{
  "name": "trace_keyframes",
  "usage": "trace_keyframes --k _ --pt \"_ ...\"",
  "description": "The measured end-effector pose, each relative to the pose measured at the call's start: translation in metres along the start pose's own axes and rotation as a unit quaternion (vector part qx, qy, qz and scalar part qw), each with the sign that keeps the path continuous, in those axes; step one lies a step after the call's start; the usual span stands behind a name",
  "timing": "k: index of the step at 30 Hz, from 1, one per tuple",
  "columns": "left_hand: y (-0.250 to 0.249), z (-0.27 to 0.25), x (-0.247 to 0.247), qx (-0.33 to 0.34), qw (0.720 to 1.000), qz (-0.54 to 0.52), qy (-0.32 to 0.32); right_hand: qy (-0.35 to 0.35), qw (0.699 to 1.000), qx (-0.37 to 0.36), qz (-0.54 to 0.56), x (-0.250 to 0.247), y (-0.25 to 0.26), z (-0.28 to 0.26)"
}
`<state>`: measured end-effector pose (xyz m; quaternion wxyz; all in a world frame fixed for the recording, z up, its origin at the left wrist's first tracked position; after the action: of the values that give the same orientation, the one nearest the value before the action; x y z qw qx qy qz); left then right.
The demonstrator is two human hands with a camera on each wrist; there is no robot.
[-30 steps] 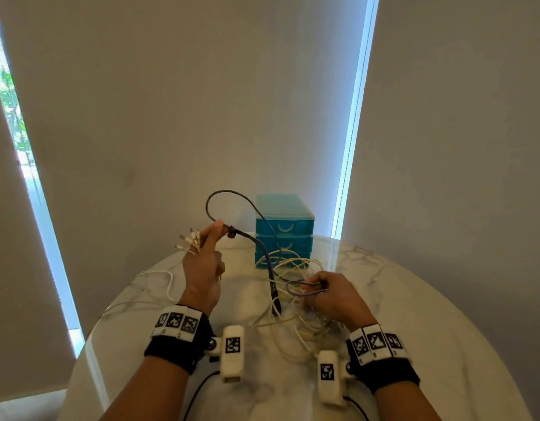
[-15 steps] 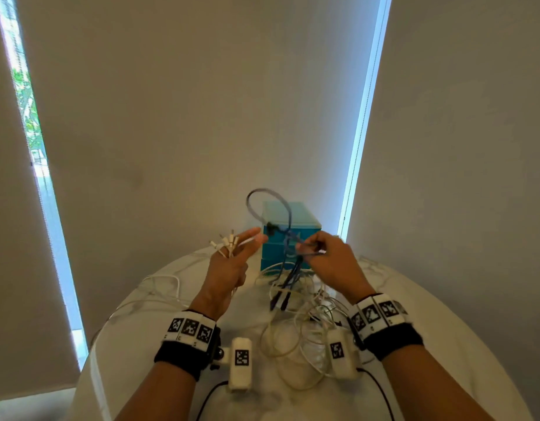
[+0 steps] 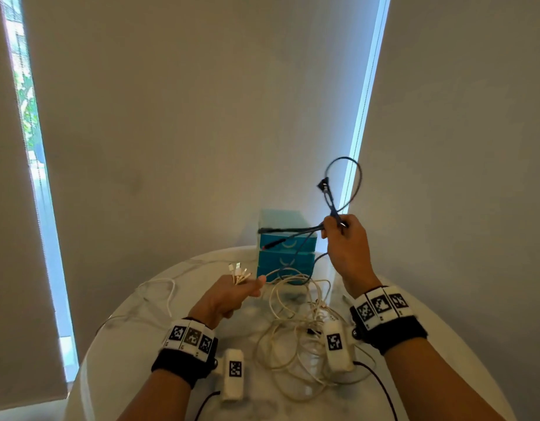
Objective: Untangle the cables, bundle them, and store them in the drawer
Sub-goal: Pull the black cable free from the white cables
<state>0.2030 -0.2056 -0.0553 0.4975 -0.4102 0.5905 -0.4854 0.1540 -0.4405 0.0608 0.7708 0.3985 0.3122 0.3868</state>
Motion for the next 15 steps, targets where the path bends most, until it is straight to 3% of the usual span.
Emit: trace_keyframes --k 3,4,6,8,9,11,13,15 --pt "0.005 0.006 -0.005 -0.012 0.996 -0.071 -0.043 0.193 0.972 -0.027 -0.131 0.003 0.004 -0.004" --pt "0.006 0.009 -0.010 -0.004 0.992 -0.106 -0.067 0.215 0.963 -0.028 -0.159 0.000 0.003 -0.002" --pt "0.003 0.009 -0.017 0.024 0.982 -0.160 -0.098 0.140 0.981 -0.025 -0.131 -0.015 0.005 0.009" --pt "-0.003 0.008 -0.019 0.063 0.972 -0.206 -0.088 0.026 0.999 0.003 0.032 -0.033 0.010 0.026" --pt "-0.006 0.006 -0.017 0.080 0.969 -0.219 -0.086 0.007 0.993 0.014 0.118 -0.038 0.014 0.034" --pt "-0.010 0.004 -0.013 0.115 0.962 -0.226 -0.101 0.001 0.979 0.024 0.200 -0.040 0.027 0.045" --pt "-0.015 0.000 -0.011 0.148 0.952 -0.246 -0.109 -0.002 0.979 0.024 0.200 -0.039 0.040 0.050" --pt "-0.020 -0.005 -0.013 0.169 0.940 -0.287 -0.077 0.009 0.973 0.024 0.228 -0.036 0.052 0.051"
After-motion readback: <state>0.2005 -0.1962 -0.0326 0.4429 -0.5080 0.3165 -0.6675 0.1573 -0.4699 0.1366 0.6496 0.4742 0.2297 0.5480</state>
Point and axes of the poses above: each hand's wrist, its own z-axis towards the middle knuckle, its own x-axis out of the palm, y = z × x, the point moved 1 cm from there along z, towards the middle knuckle, and after that the axes turned 3 degrees about -z, right-handed, at the moved point
